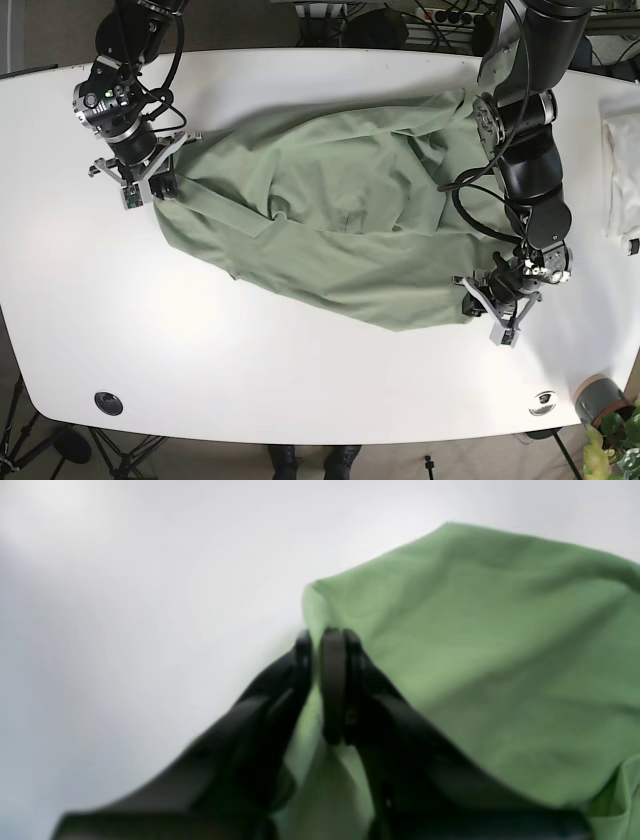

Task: Fold the T-shirt properly
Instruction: 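Pull the grasped fold with the left gripper away from the right gripper, then lift the green shirt high with both grippers, stretching it between them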

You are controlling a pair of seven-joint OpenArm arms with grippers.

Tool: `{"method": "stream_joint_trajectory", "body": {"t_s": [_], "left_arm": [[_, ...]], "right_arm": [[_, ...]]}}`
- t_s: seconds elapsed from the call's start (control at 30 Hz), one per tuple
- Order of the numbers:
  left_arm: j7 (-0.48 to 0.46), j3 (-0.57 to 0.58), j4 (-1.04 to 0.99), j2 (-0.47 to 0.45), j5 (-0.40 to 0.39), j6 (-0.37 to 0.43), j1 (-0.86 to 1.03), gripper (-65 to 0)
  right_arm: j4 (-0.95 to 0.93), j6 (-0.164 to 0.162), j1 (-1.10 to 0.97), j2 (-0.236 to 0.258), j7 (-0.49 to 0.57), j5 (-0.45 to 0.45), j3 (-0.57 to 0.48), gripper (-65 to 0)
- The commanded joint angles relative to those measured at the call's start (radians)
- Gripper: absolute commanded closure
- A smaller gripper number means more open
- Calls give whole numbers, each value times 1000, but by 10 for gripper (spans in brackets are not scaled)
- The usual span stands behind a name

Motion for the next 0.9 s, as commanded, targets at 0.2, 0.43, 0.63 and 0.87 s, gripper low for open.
{"method": "stream_joint_trajectory", "body": {"t_s": [0.2,0.43,0.63,0.87], "left_arm": [[85,-91,138,-7,-14,3,-38,0],[149,-99,211,-10,-14,3,-79,0],[160,-99,262,-7,-12,3,-111,0],[160,-100,262,-15,-12,3,-177,0]], "right_arm": [[12,-1,138,52,-6,14,-3,0],[0,-1,301,84,-100,14,-3,0],[-3,-1,424,127,-141,16,-11,0],[0,-1,553,176,-198,16,-46,0]]}}
